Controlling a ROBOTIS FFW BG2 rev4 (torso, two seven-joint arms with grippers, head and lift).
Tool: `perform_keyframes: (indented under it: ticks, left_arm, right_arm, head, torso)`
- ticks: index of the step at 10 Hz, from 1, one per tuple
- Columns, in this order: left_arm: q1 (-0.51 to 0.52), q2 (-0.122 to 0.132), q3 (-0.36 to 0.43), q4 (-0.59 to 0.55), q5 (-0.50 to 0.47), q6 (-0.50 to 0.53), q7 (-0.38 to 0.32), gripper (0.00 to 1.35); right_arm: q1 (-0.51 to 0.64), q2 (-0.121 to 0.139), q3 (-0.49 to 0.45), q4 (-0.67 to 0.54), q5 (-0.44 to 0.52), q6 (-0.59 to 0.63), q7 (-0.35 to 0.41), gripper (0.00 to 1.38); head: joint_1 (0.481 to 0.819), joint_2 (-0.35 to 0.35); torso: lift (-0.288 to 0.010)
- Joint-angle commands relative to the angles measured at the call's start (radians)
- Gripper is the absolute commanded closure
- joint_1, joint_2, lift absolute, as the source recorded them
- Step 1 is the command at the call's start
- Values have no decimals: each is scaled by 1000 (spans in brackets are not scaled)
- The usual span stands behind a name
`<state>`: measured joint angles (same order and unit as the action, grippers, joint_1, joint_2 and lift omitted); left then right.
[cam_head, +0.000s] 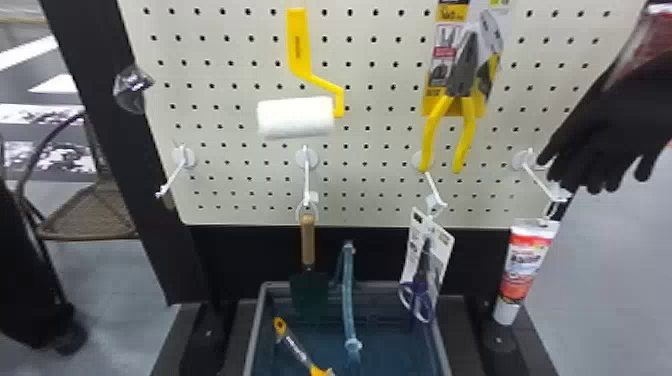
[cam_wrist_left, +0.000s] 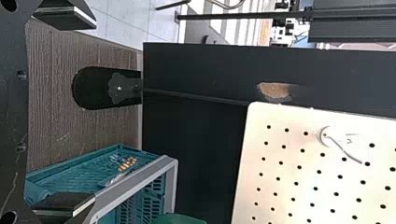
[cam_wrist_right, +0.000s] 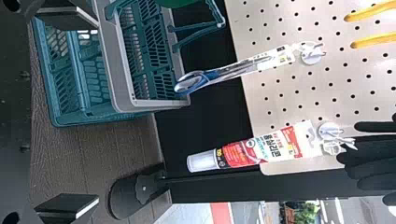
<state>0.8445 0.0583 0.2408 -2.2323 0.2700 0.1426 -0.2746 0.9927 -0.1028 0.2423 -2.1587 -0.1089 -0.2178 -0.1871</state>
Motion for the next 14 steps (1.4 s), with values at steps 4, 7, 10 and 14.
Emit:
perform_keyframes:
  ticks: [4, 7, 10, 14]
  left_arm:
    - [0, 0, 0, 0, 0, 0, 0, -2]
    - [0, 0, 0, 0, 0, 0, 0, -2]
    - [0, 0, 0, 0, 0, 0, 0, -2]
    - [0, 0, 0, 0, 0, 0, 0, -2]
  right_arm:
    - [0, 0, 0, 0, 0, 0, 0, -2]
    - [0, 0, 0, 0, 0, 0, 0, -2]
    - [0, 0, 0, 0, 0, 0, 0, -2]
    - [0, 0, 0, 0, 0, 0, 0, -2]
  head:
    - [549, 0]
    - [549, 0]
    - [549, 0]
    - [549, 0]
  torso:
    - [-100]
    - [-100]
    - [-100]
    - [-100]
